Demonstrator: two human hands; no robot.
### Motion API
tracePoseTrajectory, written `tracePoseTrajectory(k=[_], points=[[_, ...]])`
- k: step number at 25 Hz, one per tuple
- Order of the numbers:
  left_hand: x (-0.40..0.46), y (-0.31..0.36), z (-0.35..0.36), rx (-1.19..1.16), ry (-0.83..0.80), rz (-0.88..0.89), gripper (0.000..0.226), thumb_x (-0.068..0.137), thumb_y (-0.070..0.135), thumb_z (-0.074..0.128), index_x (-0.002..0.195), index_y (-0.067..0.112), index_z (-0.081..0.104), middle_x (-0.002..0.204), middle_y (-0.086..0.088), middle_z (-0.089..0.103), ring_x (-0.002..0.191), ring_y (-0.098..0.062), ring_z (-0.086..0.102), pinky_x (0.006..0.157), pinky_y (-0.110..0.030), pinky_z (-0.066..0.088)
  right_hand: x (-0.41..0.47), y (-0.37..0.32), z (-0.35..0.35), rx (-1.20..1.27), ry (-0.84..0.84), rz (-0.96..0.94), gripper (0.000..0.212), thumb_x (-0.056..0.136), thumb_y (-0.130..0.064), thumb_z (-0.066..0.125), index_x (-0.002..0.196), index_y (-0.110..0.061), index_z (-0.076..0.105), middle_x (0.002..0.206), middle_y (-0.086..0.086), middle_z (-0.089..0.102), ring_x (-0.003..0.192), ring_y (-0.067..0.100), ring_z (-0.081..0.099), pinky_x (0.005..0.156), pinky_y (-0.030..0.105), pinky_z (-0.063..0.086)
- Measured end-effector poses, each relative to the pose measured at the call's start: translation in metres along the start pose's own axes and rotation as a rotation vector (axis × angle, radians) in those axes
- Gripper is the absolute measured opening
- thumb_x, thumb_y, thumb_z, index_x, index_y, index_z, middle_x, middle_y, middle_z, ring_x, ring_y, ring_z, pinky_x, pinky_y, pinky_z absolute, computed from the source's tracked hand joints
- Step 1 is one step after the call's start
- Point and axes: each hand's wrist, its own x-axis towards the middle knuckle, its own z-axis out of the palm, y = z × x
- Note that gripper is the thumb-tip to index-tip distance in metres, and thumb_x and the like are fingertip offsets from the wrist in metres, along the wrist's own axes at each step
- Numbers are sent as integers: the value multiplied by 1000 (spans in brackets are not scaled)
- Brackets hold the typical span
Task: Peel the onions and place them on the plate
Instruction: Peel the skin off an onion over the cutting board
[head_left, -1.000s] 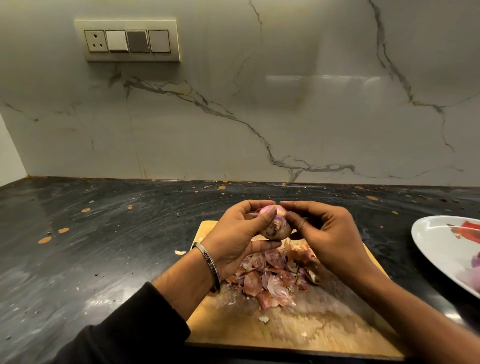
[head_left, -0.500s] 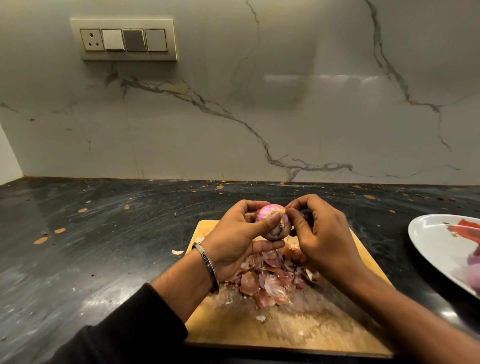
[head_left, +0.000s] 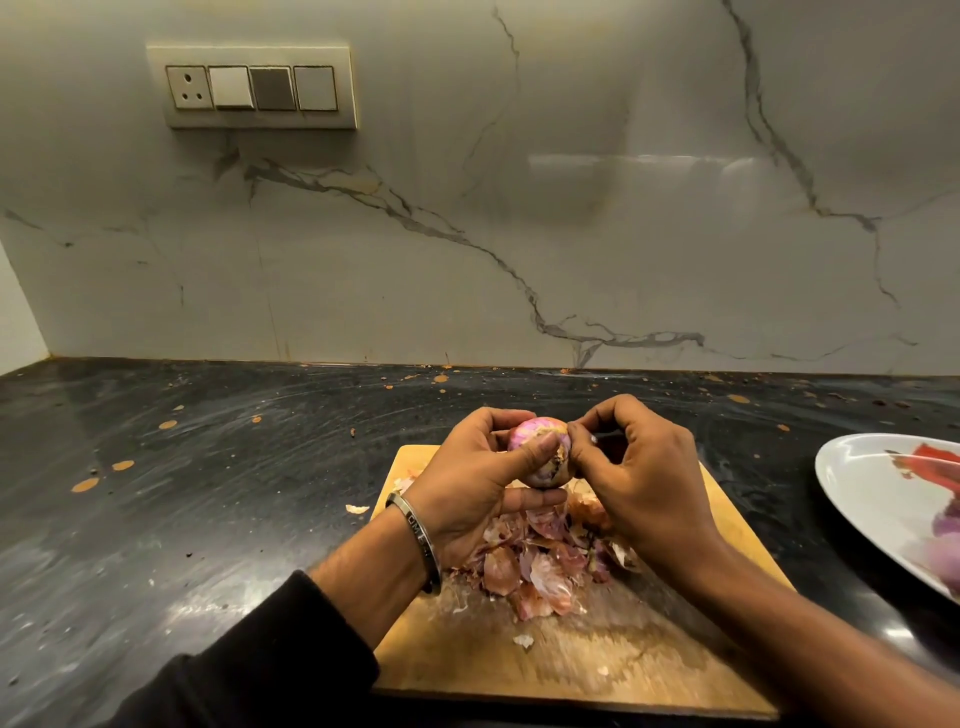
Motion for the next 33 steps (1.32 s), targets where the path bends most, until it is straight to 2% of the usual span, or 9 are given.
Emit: tracePoseTrajectory(k=[3,5,8,12,17,22,27,33], points=[[1,0,0,-11,-7,-6,52,69,13,74,116,5,54,124,-20,59,97,-34,71,73,-44,62,1,2,1,-1,33,27,5,91,-15,70,88,-15,66,76,-9,67,70,6,67,58,17,54],[1,0,0,-25,-1,-5,52,68,13,73,117,6,55,122,-19,60,96,-33,72,73,-43,62,1,3,2,55,21,74,2,93,-19,68,93,-17,66,80,-8,68,75,8,68,62,23,58],[1,2,-1,-26,11,1,53,68,15,73,117,7,55,122,-19,60,96,-32,72,74,-42,62,1,4,3,245,-68,181,19,92,-29,65,105,-17,71,89,-3,73,84,13,72,70,31,62],[2,2,-2,8,27,-7,42,79,10,70,118,7,56,123,-19,59,99,-35,71,72,-41,63,4,7,0,419,-126,292,11,91,-15,68,98,-12,76,87,3,77,81,20,75,69,32,62],[1,5,-3,13,26,-5,34,86,7,66,119,6,57,124,-19,59,98,-34,71,70,-40,63,4,5,-3,330,-111,218,9,92,-11,67,93,-12,76,80,2,76,74,14,73,64,24,60],[-1,3,-2,26,16,11,33,86,6,66,117,6,57,126,-18,58,97,-33,71,69,-40,63,1,3,0,164,-31,130,6,92,-14,69,89,-18,73,74,-5,72,70,9,70,63,26,60],[-1,3,-3,14,-10,16,32,86,6,65,118,5,58,122,-18,61,96,-32,72,68,-39,63,0,5,2,178,-7,172,4,93,-14,68,92,-14,71,78,-2,71,72,11,70,65,29,61],[3,5,-7,-19,-26,2,27,93,8,58,120,9,60,117,-15,66,99,-29,71,69,-39,62,2,5,0,194,-7,228,7,96,-12,63,92,-17,68,78,0,70,72,10,69,65,25,59]])
